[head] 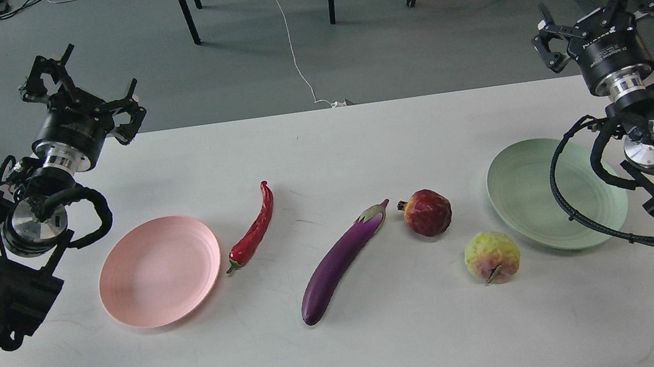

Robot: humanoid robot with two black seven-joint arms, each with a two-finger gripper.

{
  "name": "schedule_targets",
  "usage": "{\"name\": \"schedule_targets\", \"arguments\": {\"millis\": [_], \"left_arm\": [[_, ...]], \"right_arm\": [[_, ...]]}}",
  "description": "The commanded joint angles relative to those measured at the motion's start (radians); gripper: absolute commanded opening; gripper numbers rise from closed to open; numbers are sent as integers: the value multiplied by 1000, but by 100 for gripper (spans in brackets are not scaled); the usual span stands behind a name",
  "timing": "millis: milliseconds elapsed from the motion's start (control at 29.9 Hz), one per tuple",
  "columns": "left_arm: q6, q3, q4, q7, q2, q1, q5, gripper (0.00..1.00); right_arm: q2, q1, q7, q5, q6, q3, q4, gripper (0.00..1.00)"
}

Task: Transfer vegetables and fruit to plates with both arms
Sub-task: 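Move the right gripper toward the red apple near the green plate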

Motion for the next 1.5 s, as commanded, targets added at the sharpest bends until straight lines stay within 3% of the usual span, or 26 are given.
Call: {"name": "schedule_targets", "arguments": {"millis": [0, 167, 267, 401, 735, 836, 969, 1103, 1203, 1337, 1471], "left_arm": [[0, 1, 0, -2, 1, 4, 0, 98], [-2, 1, -1, -8, 4, 4, 0, 98], [-24, -1, -10, -8, 27, 4, 0, 98], [-107, 1, -10, -8, 38, 13, -2, 98], [-107, -1, -10, -11, 61, 24, -2, 98], [-109, -1, -10, -12, 72, 26, -2, 98], [-107, -1, -7, -63, 73, 30, -3, 98], [-106, -3, -7, -129, 69, 36, -3, 98], [-103, 0, -9, -124, 64, 36, -3, 98], [-101, 7, -9, -121, 64, 35, -2, 98], [-103, 8, -7, -117, 76, 36, 0, 98]], "right_arm": [[5, 4, 2, -1, 1, -1, -13, 100], [-35, 67, -3, -21, 5, -36, 0, 99], [-129, 202, -3, -43, 10, -247, 26, 99], [-149, 403, -3, -83, 8, -611, 111, 99], [-77, 786, -2, -482, 1, -1194, 260, 99], [-25, 883, 2, -639, -56, -1392, 315, 99], [11, 992, 8, -800, -100, -1608, 409, 99], [34, 1024, 9, -975, -142, -1691, 454, 99], [75, 1021, 29, -1069, -179, -1760, 451, 98], [136, 989, 110, -1077, -263, -1881, 451, 96], [184, 939, 110, -1078, -321, -1941, 441, 96]]}}
